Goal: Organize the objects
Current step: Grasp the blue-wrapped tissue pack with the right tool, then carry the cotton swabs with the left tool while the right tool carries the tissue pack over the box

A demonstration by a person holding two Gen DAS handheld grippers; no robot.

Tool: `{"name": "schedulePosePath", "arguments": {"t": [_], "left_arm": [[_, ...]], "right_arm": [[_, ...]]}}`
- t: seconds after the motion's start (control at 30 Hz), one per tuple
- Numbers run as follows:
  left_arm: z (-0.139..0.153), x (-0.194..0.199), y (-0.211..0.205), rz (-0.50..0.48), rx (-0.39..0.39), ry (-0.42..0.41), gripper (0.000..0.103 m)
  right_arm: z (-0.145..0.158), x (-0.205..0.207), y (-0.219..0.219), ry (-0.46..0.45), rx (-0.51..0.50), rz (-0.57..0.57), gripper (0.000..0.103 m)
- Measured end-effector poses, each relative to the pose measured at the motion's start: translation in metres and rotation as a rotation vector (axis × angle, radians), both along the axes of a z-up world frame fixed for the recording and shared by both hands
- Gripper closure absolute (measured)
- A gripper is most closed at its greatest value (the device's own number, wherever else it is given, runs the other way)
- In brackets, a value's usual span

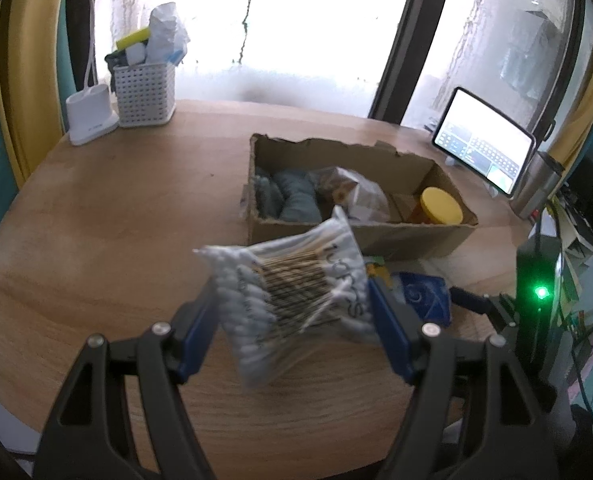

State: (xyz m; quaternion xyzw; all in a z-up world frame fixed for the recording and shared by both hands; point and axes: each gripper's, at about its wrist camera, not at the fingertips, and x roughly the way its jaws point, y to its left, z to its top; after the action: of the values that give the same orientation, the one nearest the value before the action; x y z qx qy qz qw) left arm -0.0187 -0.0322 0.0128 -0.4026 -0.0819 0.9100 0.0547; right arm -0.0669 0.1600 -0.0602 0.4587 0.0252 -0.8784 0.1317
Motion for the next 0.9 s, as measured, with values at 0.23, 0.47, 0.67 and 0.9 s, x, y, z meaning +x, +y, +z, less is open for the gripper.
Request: {"name": "schedulePosePath", "arguments": {"t": [0.23, 0.47, 0.67, 0.9], "left_arm": [[-0.005, -0.004, 0.004, -0.010, 0.003, -0.015, 0.030], [-0.002, -0.002, 0.014, -0.020, -0.002, -0.006, 0.030], [0.006, 0.001, 0.023, -0.039, -0.008, 0.009, 0.030], [0.011, 0.003, 0.028, -0.042, -0.010, 0.017, 0.030]], "right_arm": [[0.000, 0.004, -0.003, 0.029, 0.019, 0.009, 0.016], [0.010, 0.011, 0.006, 0.035, 0.013, 0.018, 0.029], [0.019, 0.015, 0.016, 0.045, -0.001, 0.008, 0.048], [0.022, 0.018, 0.025, 0.043, -0.019, 0.008, 0.053]]}}
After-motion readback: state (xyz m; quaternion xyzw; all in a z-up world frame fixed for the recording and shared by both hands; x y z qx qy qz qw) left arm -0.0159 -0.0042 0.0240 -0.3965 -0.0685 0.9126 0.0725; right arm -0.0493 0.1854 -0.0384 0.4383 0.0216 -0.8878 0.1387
